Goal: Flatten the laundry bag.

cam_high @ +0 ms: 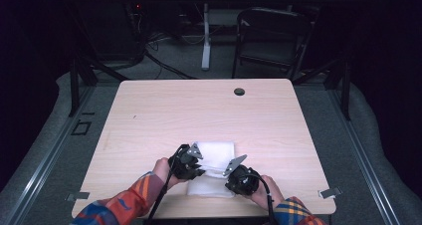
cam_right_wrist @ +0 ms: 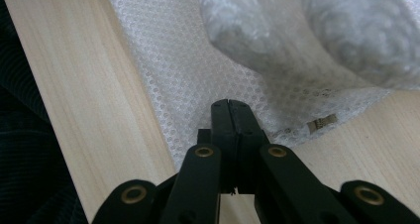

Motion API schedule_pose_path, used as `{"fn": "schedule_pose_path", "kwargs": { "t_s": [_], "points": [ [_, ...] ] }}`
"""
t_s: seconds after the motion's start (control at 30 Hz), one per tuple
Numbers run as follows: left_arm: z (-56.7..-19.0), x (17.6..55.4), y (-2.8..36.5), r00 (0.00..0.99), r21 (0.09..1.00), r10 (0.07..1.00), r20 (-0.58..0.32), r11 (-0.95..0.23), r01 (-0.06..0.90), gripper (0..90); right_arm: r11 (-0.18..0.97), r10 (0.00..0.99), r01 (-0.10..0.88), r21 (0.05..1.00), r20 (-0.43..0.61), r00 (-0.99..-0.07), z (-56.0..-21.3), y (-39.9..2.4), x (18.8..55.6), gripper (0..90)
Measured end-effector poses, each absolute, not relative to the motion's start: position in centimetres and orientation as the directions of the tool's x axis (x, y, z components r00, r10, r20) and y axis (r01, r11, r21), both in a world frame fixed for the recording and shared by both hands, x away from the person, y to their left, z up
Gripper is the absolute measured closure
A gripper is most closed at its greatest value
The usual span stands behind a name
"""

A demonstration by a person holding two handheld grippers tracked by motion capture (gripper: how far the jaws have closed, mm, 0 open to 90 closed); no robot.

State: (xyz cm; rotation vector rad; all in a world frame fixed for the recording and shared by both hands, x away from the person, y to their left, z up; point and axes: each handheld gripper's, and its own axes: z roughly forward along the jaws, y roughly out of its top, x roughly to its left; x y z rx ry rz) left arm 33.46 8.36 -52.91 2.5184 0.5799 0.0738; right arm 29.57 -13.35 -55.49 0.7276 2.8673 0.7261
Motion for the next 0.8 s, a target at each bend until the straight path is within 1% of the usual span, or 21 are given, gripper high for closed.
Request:
{"fn": "schedule_pose_path", "kwargs": {
  "t_s": [0.3, 0.43, 0.8],
  "points": [
    [-52.2, 33.8, 8.7, 0.901, 0.547, 0.429, -0.067, -0.740, 0.393, 80.8, 0.750, 0.484, 0.440, 0.493, 0.044, -0.874, -55.7, -13.4, 29.5, 90.0],
    [-51.8, 34.1, 9.0, 0.897, 0.553, 0.438, -0.066, -0.732, 0.398, 80.8, 0.766, 0.466, 0.421, 0.485, 0.031, -0.884, -55.6, -13.4, 29.6, 89.9],
    [-51.1, 35.0, 9.7, 0.880, 0.568, 0.467, -0.082, -0.704, 0.427, 80.6, 0.759, 0.465, 0.421, 0.497, 0.040, -0.885, -55.7, -13.5, 29.6, 89.8]
  ]
}}
